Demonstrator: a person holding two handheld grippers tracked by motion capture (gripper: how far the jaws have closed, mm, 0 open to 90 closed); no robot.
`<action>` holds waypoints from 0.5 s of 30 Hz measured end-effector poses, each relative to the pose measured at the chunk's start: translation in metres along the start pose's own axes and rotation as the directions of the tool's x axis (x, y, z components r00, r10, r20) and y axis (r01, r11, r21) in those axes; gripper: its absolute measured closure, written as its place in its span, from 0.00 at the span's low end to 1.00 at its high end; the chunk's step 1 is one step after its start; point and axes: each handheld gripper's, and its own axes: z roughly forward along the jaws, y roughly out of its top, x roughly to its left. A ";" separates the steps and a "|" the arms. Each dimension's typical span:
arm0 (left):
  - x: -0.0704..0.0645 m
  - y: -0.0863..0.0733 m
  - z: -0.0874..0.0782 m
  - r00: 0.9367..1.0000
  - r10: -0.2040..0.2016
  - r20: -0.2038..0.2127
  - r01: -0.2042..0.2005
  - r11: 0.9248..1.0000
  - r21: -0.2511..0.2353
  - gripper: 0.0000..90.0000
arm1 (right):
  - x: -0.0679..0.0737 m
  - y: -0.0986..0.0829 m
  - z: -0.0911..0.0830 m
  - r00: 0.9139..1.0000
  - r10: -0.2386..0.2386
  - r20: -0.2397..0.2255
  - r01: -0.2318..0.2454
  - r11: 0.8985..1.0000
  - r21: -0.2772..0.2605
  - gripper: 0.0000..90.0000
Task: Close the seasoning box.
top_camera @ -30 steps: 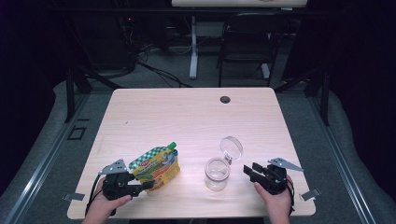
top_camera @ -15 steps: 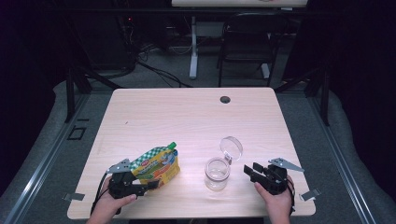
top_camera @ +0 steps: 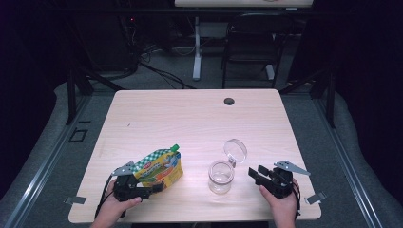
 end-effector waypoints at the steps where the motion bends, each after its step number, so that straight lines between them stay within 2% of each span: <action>1: 0.000 0.000 0.001 1.000 0.000 0.000 0.000 1.000 -0.002 0.47 | 0.000 0.000 0.000 1.000 0.000 0.001 0.000 1.000 -0.001 0.56; 8: 0.001 -0.001 0.007 1.000 -0.004 0.003 0.004 1.000 0.002 0.46 | 0.001 -0.002 0.000 1.000 -0.005 0.003 0.005 1.000 0.000 0.56; 15: 0.002 -0.002 0.015 1.000 0.009 -0.017 -0.009 1.000 0.012 0.44 | 0.000 -0.003 -0.002 1.000 -0.007 0.009 0.007 1.000 0.000 0.56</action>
